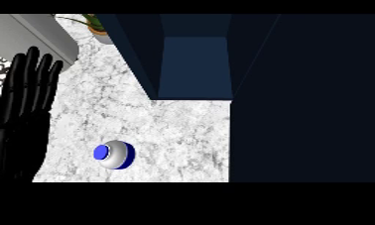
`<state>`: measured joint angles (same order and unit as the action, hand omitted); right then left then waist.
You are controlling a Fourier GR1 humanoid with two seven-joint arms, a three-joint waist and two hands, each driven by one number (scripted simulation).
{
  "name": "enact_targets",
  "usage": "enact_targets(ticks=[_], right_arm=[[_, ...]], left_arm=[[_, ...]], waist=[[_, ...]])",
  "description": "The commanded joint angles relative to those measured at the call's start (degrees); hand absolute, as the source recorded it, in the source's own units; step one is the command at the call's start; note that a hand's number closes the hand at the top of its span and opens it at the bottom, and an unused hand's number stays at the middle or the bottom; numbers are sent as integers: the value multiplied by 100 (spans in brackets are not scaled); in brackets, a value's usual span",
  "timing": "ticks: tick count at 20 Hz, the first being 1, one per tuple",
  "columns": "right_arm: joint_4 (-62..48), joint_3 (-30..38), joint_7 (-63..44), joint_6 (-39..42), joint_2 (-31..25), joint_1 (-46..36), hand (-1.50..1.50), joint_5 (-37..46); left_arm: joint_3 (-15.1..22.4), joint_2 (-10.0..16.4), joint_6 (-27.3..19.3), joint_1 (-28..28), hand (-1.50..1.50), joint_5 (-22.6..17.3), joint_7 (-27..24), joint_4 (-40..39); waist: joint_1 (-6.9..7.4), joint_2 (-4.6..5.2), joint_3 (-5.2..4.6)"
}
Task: Pick up the bottled water, place it into the cabinet and close the cabinet
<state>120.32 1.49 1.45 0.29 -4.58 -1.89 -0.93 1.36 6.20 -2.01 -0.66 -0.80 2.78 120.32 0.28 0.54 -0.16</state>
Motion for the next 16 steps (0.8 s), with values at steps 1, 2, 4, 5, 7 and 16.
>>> enact_targets(ticks=[1, 2, 4, 5, 7, 16], right_arm=[[448, -63, -110, 42, 58, 418, -150, -34], [257, 34, -89, 53, 14, 413, -150, -24], [813, -339, -284, 29, 124, 1006, -150, 185], [811, -310, -460, -31, 74, 1119, -150, 307], [483, -754, -709, 465, 209, 1180, -150, -518], [2281, -731, -1339, 784, -13, 2686, -150, -1268]], left_arm=[[398, -194, 50, 426, -150, 121, 97, 434], [610, -242, 134, 517, -150, 291, -259, 263], [1014, -167, 310, 826, -150, 148, 227, 1161], [1502, -245, 392, 1427, -150, 336, -32, 1533], [1867, -483, 567, 1499, -150, -545, 634, 868], [3573, -268, 119, 3434, -150, 236, 1039, 2684]], waist=[[-31, -64, 16], [-32, -61, 16], [-37, -85, 17], [5, -111, 16], [6, -74, 19], [-23, -113, 21]])
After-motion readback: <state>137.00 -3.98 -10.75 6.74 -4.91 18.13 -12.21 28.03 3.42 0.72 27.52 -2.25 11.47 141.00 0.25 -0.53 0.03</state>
